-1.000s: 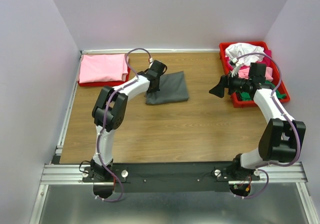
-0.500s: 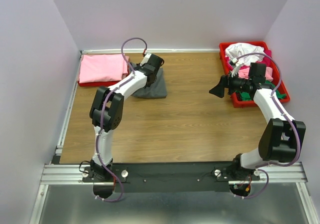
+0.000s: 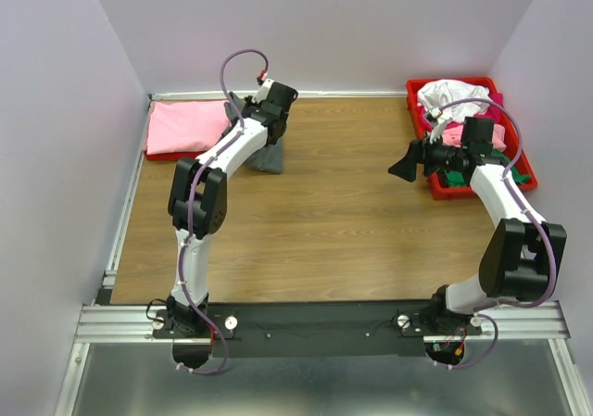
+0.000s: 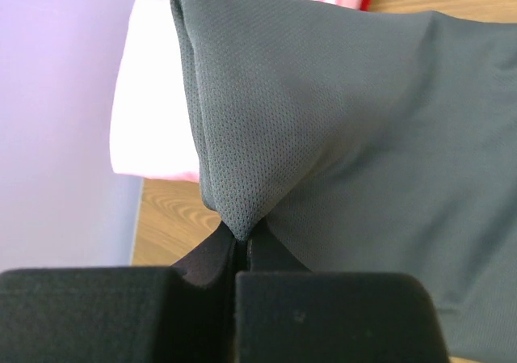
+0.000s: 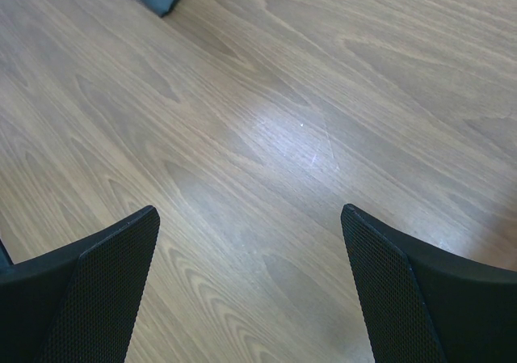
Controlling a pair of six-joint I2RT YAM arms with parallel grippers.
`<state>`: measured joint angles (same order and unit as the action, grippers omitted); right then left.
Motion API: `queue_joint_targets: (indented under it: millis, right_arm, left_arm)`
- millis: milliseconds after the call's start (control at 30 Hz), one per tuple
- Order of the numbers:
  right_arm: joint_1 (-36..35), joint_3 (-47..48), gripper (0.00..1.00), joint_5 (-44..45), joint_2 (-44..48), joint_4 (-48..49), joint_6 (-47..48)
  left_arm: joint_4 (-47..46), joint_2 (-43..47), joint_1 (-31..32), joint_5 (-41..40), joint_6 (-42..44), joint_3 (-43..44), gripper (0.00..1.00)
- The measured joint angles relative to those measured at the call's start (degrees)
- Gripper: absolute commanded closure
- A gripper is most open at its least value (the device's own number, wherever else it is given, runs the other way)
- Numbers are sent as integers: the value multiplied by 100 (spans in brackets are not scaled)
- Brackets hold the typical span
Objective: Fold and stack the t-shirts
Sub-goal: Neatly place the folded tshirt to the corner
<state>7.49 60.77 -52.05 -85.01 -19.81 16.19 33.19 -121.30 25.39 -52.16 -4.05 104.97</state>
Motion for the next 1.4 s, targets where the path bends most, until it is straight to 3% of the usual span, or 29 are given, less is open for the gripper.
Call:
queue_joint_targets:
  millis: [333, 867, 1400]
  right_arm:
    - [35, 0, 0, -83, -50, -2, 39]
    - [87, 0, 0, -317, -103, -24, 39]
    - [90, 0, 0, -411, -157, -87, 44]
  left_arm:
    - [-107, -87, -358, -393, 570, 302, 100]
    - [-710, -234, -363, -863, 1617, 546, 100]
    - [-835, -81, -363, -960, 1908, 627, 100]
